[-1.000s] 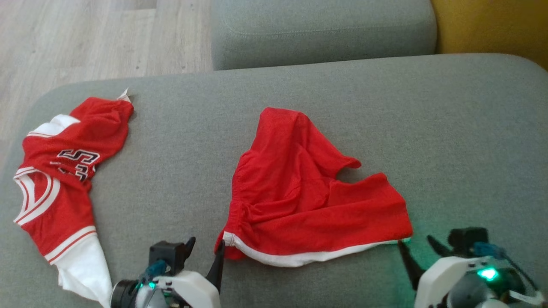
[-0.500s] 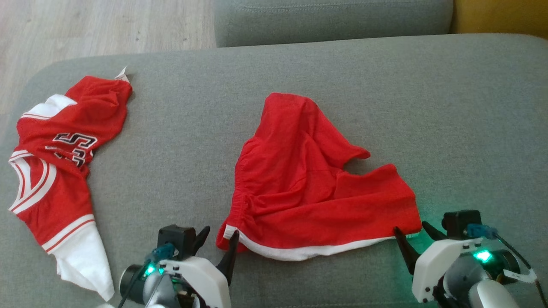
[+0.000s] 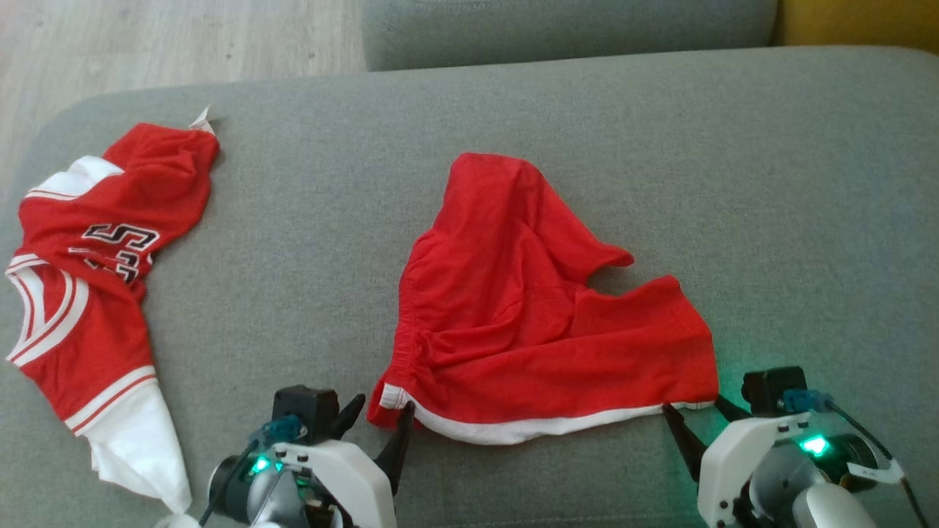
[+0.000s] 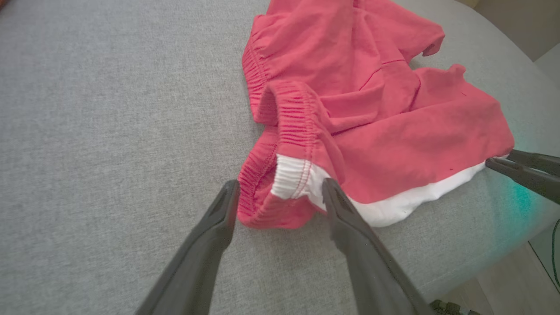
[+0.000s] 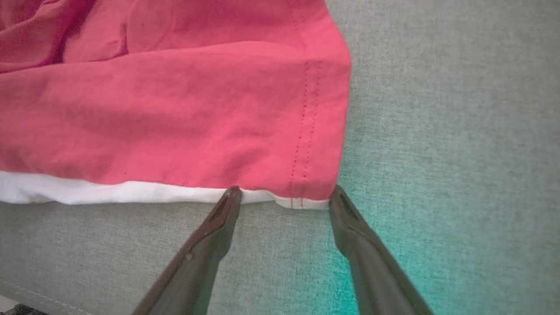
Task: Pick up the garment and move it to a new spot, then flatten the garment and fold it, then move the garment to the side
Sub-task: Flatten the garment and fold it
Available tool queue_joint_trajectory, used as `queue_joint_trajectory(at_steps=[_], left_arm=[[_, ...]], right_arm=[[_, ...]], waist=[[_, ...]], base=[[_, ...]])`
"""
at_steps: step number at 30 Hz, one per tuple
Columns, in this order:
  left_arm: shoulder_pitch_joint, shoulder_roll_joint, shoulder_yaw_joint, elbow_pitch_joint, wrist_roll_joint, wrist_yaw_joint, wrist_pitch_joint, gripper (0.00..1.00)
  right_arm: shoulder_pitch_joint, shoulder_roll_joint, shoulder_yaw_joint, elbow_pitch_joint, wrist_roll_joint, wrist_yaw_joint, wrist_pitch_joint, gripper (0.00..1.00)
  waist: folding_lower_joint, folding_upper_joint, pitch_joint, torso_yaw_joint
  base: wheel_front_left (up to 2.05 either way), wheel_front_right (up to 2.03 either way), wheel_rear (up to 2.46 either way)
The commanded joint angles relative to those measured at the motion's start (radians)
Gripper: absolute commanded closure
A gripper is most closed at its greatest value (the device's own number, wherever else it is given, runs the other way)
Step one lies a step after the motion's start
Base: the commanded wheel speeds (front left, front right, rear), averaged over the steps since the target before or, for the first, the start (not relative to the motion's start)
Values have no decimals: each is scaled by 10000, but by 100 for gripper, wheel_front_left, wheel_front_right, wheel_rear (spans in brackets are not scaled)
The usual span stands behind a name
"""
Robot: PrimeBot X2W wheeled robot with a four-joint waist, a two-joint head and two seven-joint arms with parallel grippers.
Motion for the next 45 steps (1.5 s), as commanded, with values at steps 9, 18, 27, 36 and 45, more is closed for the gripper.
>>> queue_joint_trajectory(at_steps=[9,18,27,36,45], left_arm=[[-1052,200,197,85,-83,-219,98,0],[-1124,275,44,354,-327,-440,403,100],[-945,99,91,-646,-1225,-649,481,100],[-1218,89,688,-4546,-3082,-857,1416,100],[-3368,16,1376,-6967,-5005,-367,3120,100]], right_arm=[[-798,-298,480,-112,286,77,-84,0],[-918,-252,588,173,666,77,-160,100],[-766,-180,-214,-1307,2460,77,-437,100],[-427,-433,-2369,-6520,6685,77,1088,100],[-2124,-296,-4484,-8709,8161,77,3090,100]], waist=[[0,0,376,-119],[0,0,465,-216],[0,0,193,-263],[0,0,-244,-455],[0,0,6,-654]], base=[[0,0,0],[0,0,0],[0,0,0],[0,0,0],[0,0,0]])
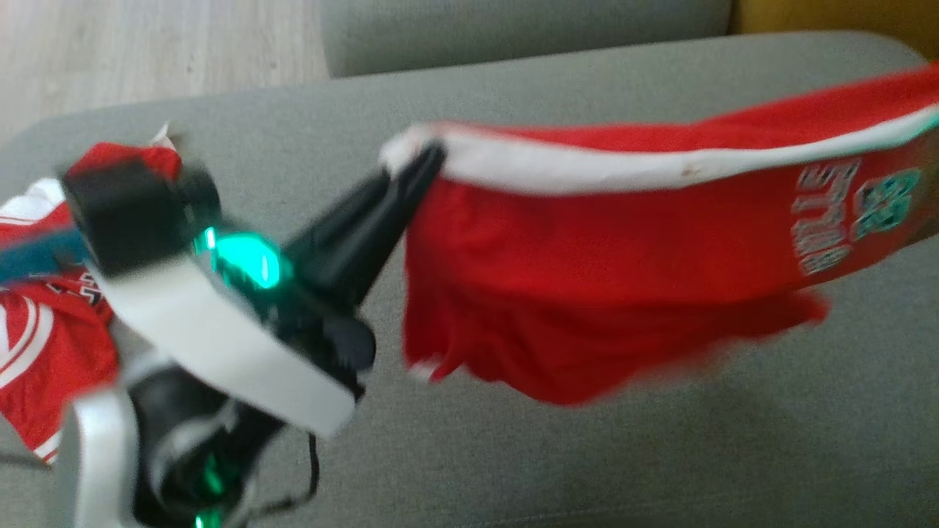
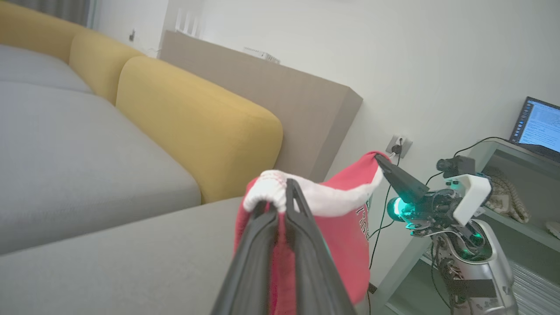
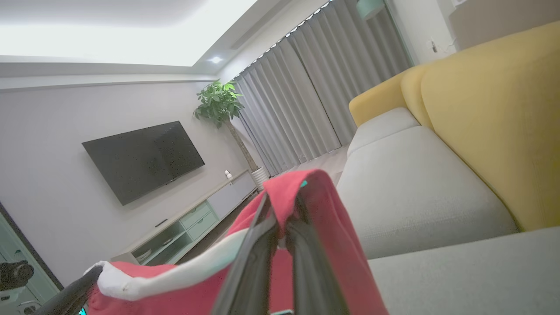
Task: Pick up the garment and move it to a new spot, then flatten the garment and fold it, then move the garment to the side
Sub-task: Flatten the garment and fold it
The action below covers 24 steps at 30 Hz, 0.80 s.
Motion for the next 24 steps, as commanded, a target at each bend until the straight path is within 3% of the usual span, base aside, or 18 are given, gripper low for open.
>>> queue_joint_trajectory(at_steps=[1,7,11,14,15,18,21,24], left_arm=[[-926,-10,465,-412,-145,109,241,100],[-3776,51,313,1049,79,260,1154,100],[-5825,-3,299,3424,1029,169,562,100],[-7416,-88,321,5470,1844,74,-679,100],[-8431,-145,358,6710,2306,-112,-2015,100],[-9446,-232,352,8375,2818,-179,-4225,100],[-9989,-284,221,9956,3042,-129,-5954,100],[-9848,-311,-144,11524,2942,-213,-7018,100]], right_arm=[[-827,-144,57,-381,31,77,343,100],[-3461,161,37,969,-882,77,1672,100],[-5772,667,122,2695,-2291,77,1493,100],[-7511,953,204,4141,-3358,77,739,100],[-8641,1056,313,5098,-3863,77,-113,100],[-9824,1128,506,6463,-4285,77,-1569,100],[-10325,1153,759,7700,-4471,77,-2548,100],[-9916,1149,1161,8663,-4416,77,-3011,100]], waist=[[0,0,211,-46],[0,0,1365,-98],[0,0,2328,5],[0,0,2942,75],[0,0,3266,92],[0,0,3442,170],[0,0,3583,228],[0,0,3487,292]], base=[[0,0,0],[0,0,0],[0,0,0],[0,0,0],[0,0,0],[0,0,0],[0,0,0],[0,0,0]])
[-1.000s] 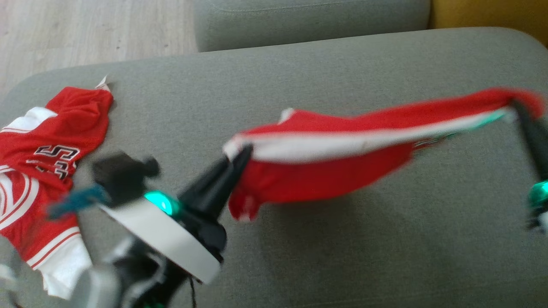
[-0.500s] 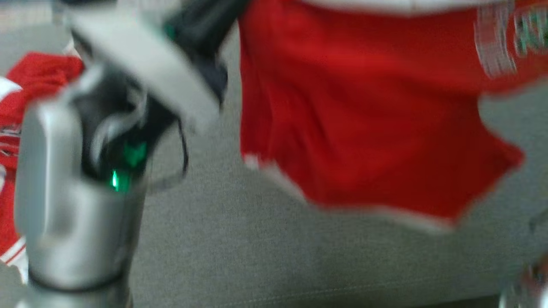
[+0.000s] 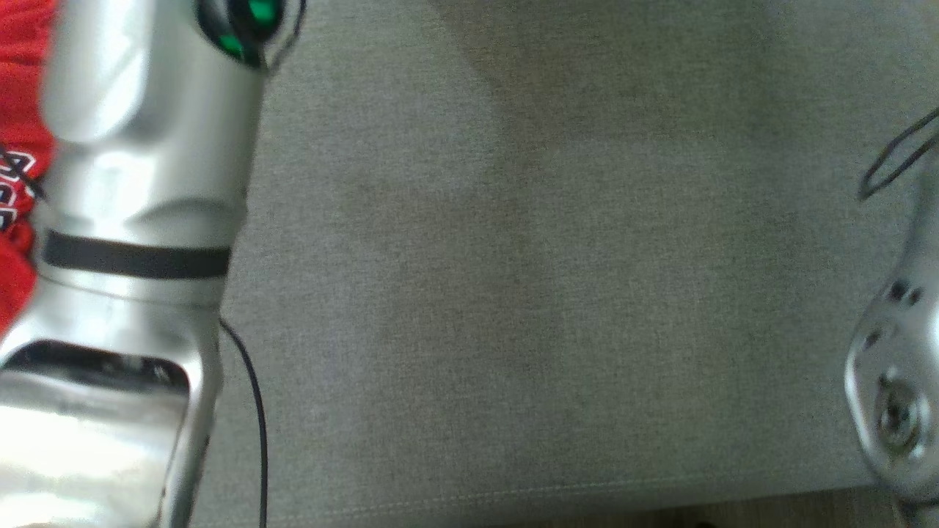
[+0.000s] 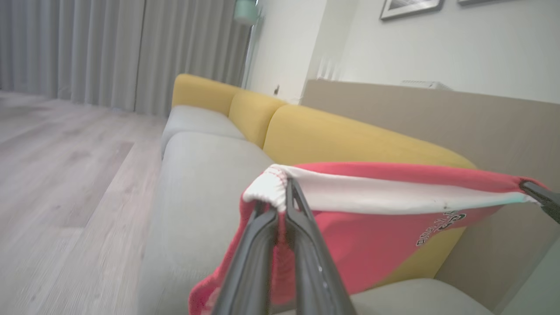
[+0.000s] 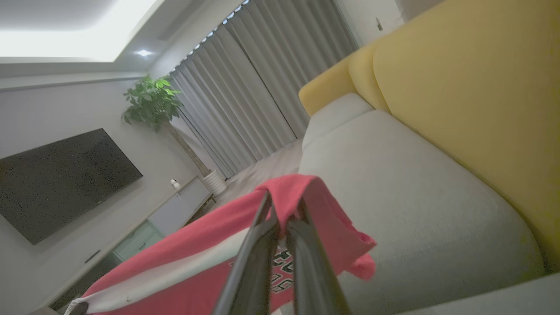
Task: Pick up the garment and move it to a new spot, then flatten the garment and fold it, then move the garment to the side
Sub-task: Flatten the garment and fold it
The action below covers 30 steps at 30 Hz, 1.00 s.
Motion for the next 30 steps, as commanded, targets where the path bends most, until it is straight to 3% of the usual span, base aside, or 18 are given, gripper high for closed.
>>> queue_joint_trajectory(at_steps=[1,5,9,16,19,24,30], left_arm=[[113,307,-5,147,-210,-57,-350,100],[1560,302,-899,1045,-1053,-295,-1042,100],[3535,301,-1897,959,-1279,-456,-1287,100],[6719,408,-2003,-265,-1530,-378,-1360,100],[9085,654,-2145,-1489,-1505,-79,-1364,100],[11293,1012,-2420,-3094,-1650,446,-1019,100],[12386,1369,-2513,-5546,-1811,1177,-95,100]], right_arm=[[391,105,179,-115,61,77,-222,100],[2458,-335,855,208,476,77,-467,100],[5036,-1101,1527,-213,892,77,-454,100],[8249,-1765,1645,-1766,1588,77,-388,100],[10475,-2160,1502,-3016,1541,77,92,100],[12578,-2229,894,-4560,1685,77,827,100],[13714,-1871,-162,-6197,1731,77,1806,100]], waist=[[-2,1,-153,32],[-2,1,-675,52],[-2,1,-1187,63],[-2,1,-2208,-30],[-2,1,-3025,-7],[-2,1,-3354,115],[-2,1,-2996,452]], base=[[0,0,0],[0,0,0],[0,0,0],[0,0,0],[0,0,0],[0,0,0],[0,0,0]])
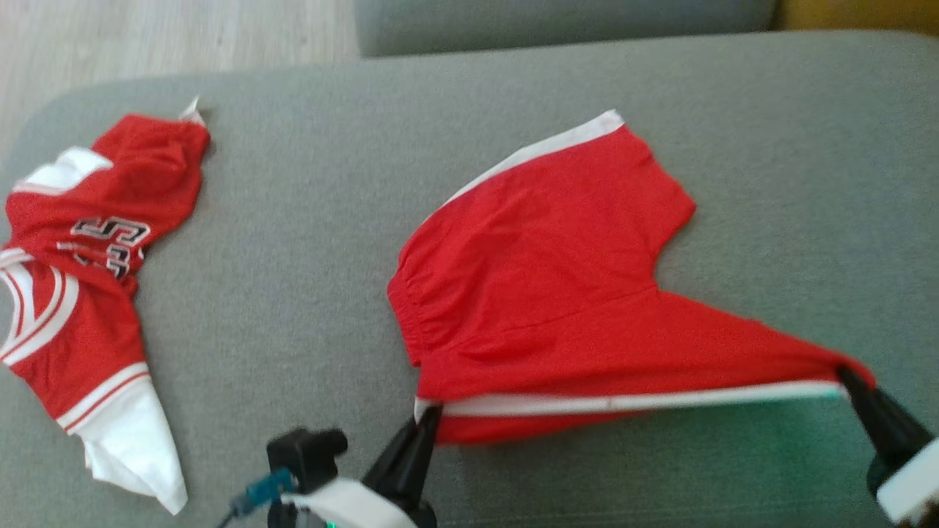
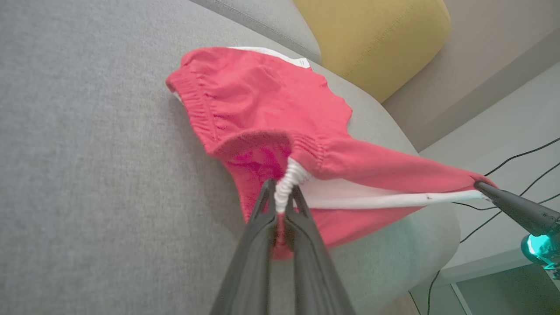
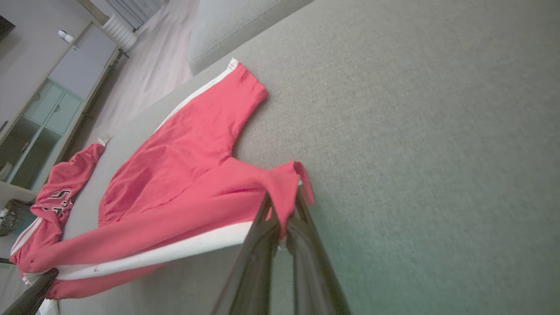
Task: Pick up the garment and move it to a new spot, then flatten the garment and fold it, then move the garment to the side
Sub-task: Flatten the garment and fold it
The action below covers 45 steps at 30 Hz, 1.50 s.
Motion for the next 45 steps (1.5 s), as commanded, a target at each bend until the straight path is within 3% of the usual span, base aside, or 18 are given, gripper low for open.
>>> queue_joint_trajectory(at_steps=[1,12,23,33,34,35,36,37,38,39,45], left_arm=[[-584,194,434,-632,22,206,146,100],[-2689,-365,803,-1559,8,943,963,100],[-5492,-873,346,836,43,1421,584,100],[-6649,-903,-641,1937,-1022,1534,-26,100],[-6695,-903,-754,2020,-1149,1579,-38,100],[-6725,-904,-850,2102,-1251,1630,-48,83],[-6739,-904,-927,2177,-1314,1699,-63,58],[-6729,-904,-976,2225,-1368,1763,-95,25],[-6701,-904,-1027,2265,-1413,1808,-90,4],[-6662,-904,-1056,2282,-1441,1844,-91,0],[-6309,-653,-1081,1900,-1169,2291,-352,0]], right_arm=[[-751,-195,-187,-463,-6,75,243,100],[-5109,-394,114,1174,-916,75,1791,100],[-9016,-724,708,3907,-1791,75,2140,100],[-10287,-1060,1173,5134,-2139,75,1774,100],[-10327,-1105,1265,5188,-2160,75,1683,89],[-10317,-1134,1418,5232,-2100,75,1676,16],[-10286,-1174,1566,5259,-2000,75,1703,0],[-10249,-1221,1685,5265,-1908,75,1694,0],[-10195,-1290,1829,5234,-1829,75,1686,0],[-10140,-1368,1968,5162,-1748,75,1655,0],[-9561,-2409,2720,4182,-1647,75,1193,0]], waist=[[0,-1,302,178],[0,-1,2086,1146],[0,-1,3276,2085],[0,-1,3620,2300],[0,-1,3628,2289],[0,-1,3628,2265],[0,-1,3616,2221],[0,-1,3587,2164],[0,-1,3555,2100],[0,-1,3530,2030],[0,-1,3357,1716]], base=[[0,0,0],[0,0,0],[0,0,0],[0,0,0],[0,0,0],[0,0,0],[0,0,0],[0,0,0],[0,0,0],[0,0,0],[0,0,0]])
